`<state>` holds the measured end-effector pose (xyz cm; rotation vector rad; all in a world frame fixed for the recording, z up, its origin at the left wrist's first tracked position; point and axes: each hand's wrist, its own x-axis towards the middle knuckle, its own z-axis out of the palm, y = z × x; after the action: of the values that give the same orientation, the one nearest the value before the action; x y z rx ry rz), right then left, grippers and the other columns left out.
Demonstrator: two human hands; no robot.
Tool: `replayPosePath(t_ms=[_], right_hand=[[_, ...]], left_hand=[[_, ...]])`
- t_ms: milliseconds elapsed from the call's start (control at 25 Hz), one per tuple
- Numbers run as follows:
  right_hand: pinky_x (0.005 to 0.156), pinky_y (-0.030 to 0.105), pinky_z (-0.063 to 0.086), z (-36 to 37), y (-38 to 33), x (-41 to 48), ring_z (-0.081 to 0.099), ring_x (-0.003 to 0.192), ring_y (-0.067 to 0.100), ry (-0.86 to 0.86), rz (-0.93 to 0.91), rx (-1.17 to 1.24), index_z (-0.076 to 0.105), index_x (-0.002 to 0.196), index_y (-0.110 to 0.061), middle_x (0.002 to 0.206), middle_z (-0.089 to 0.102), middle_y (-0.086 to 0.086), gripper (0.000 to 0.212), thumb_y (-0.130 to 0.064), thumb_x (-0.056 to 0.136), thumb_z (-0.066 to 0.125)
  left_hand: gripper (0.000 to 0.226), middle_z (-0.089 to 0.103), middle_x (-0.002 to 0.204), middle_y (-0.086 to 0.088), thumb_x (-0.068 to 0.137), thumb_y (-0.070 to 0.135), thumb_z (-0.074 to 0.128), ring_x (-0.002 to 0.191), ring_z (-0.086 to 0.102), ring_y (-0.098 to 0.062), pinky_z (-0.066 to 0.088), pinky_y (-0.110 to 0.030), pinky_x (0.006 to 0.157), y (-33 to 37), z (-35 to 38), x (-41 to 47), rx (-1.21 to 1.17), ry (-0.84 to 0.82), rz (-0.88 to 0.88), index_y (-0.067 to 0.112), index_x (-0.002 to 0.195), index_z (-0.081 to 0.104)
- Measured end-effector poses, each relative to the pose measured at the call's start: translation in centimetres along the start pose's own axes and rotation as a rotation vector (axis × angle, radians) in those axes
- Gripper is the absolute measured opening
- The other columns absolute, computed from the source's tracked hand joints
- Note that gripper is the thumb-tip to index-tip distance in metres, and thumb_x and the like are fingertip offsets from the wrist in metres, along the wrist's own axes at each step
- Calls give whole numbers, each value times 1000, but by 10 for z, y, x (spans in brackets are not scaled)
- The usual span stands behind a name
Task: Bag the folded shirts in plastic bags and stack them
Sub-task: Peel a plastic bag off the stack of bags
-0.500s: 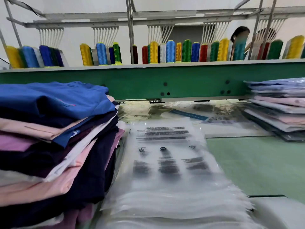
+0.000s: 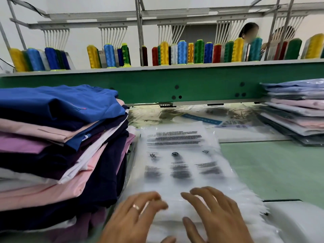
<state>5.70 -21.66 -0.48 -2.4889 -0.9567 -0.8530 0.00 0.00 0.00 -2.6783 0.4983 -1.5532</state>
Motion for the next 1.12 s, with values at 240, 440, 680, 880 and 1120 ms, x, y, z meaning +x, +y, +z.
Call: replayPosePath(t_ms=[240,440,680,880,1120], right_hand=[[101,55,28,14,14,13,66,117,36,-440,299,-205,67,128,-42,127,70,6,72,-71,96,10],[120,54,-9,34,43,30,0,156,27,-540,259,-184,-6,154,-52,169,8,-1,76,-82,85,-5],[122,53,0,62,68,71,10,154,26,-540,261,-163,6,156,-48,167,17,-1,65,-72,96,14],[121,49,8,73,80,89,23,150,26,-493,266,-140,20,156,-43,162,30,-1,62,-66,99,20],[108,41,32,70,93,106,46,129,26,-385,287,-106,52,142,-28,142,56,-4,48,-47,101,36]], left_hand=[[93,55,145,-1,81,91,15,129,57,-25,29,-54,108,12,32,20,9,-877,-218,32,142,54],[108,-14,165,13,60,104,-2,152,-16,-11,-12,-52,121,-2,70,19,-68,-942,-200,47,149,-25],[106,1,167,12,68,99,5,153,-4,-8,-5,-49,123,-26,99,41,-162,-918,-285,41,157,-6],[95,13,165,15,80,90,13,151,5,-4,1,-43,124,-38,117,56,-248,-883,-367,37,158,10],[39,63,134,10,101,48,46,124,55,-9,40,-33,107,-55,134,73,-354,-646,-558,28,131,61]])
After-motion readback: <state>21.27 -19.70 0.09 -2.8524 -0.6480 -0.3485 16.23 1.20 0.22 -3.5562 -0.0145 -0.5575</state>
